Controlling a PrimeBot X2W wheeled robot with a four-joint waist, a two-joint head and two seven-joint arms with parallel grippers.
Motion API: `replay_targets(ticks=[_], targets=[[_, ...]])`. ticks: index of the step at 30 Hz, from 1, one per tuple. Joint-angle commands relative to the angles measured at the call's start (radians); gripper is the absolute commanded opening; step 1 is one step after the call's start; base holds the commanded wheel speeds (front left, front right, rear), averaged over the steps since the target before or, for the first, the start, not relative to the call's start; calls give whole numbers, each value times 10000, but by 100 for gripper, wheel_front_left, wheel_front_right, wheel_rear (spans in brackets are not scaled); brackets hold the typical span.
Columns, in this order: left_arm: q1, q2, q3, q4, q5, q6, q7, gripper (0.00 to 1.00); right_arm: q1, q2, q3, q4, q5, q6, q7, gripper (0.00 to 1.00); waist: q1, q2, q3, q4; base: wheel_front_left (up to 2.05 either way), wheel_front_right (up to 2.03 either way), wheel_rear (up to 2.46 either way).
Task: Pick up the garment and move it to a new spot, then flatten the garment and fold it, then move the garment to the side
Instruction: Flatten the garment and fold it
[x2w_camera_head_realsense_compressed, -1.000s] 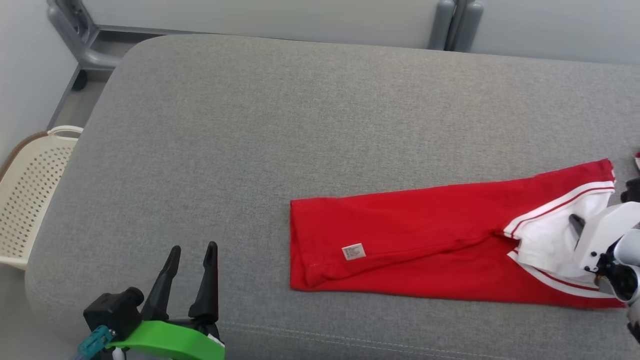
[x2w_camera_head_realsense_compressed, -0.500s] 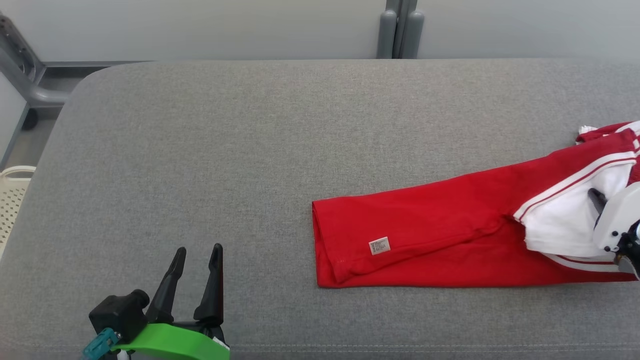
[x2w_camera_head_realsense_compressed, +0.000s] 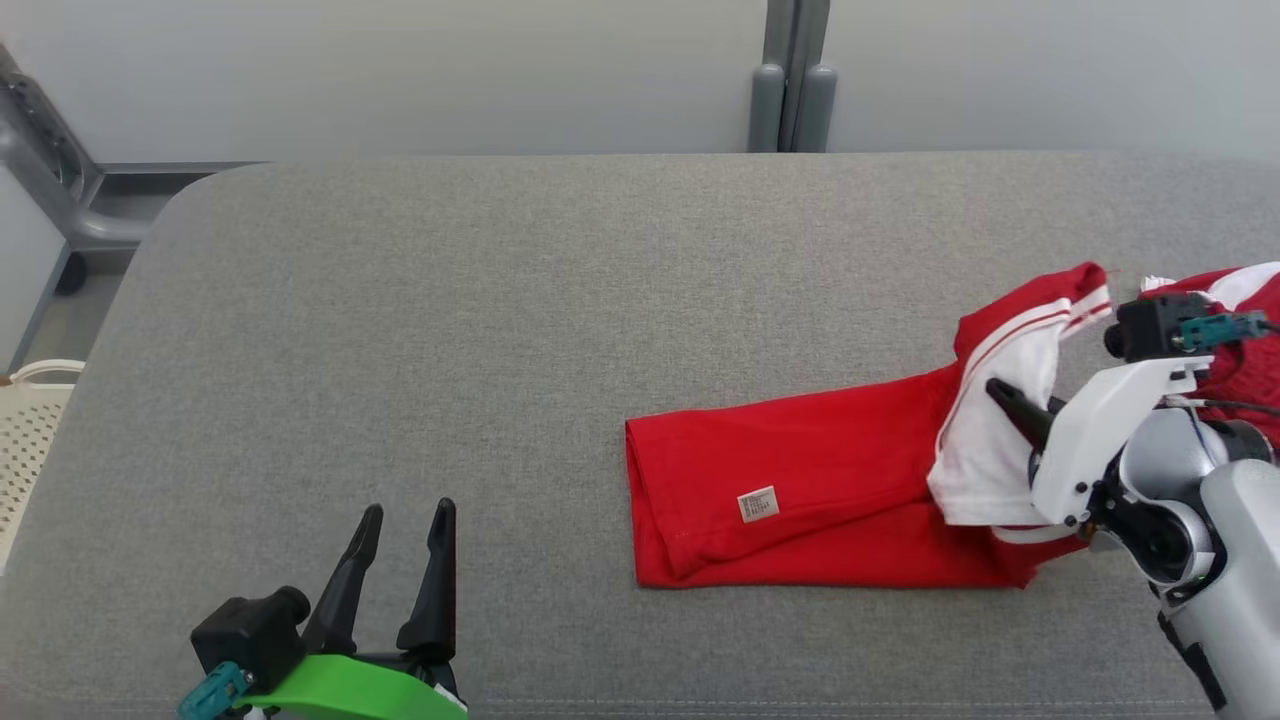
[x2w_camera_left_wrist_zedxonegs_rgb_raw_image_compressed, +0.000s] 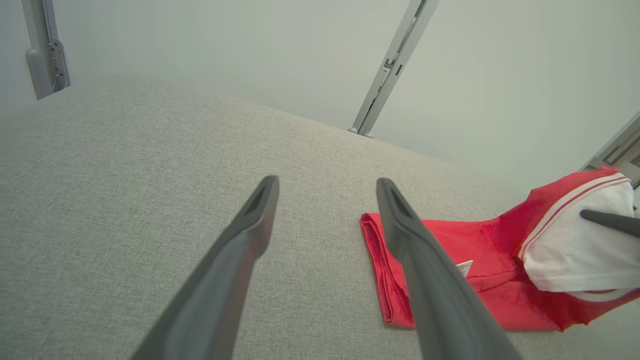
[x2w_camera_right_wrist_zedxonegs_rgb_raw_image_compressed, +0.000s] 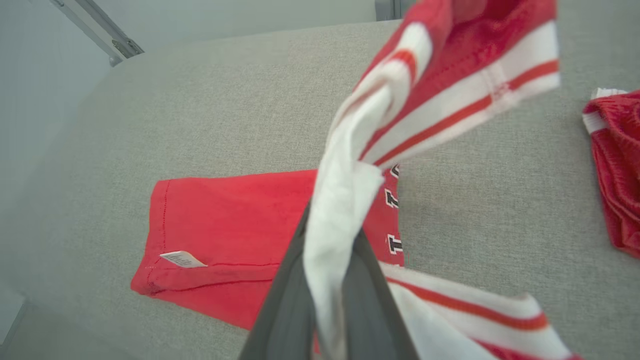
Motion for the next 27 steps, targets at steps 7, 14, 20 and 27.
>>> replay_targets(ticks=[7,14,20,27], targets=[[112,31,-49,1,-55,-76,22,100,189,812,549,-773,-291,-2,534,0,0,-1,-147,694,0,0,0],[-13,-48,-185,15,-24,-127,49,100,-167,1836,907,-119,-864,-2,466,0,0,-1,-129,1358,0,0,0],[-189,-203,-284,132,-16,-224,-2,100,-758,2477,997,1270,-1504,-2,303,0,0,-1,6,1805,0,0,0],[-337,-399,-333,357,-16,-324,-79,100,-1565,2974,1350,3098,-2221,-2,203,0,0,-1,109,2124,0,0,0]])
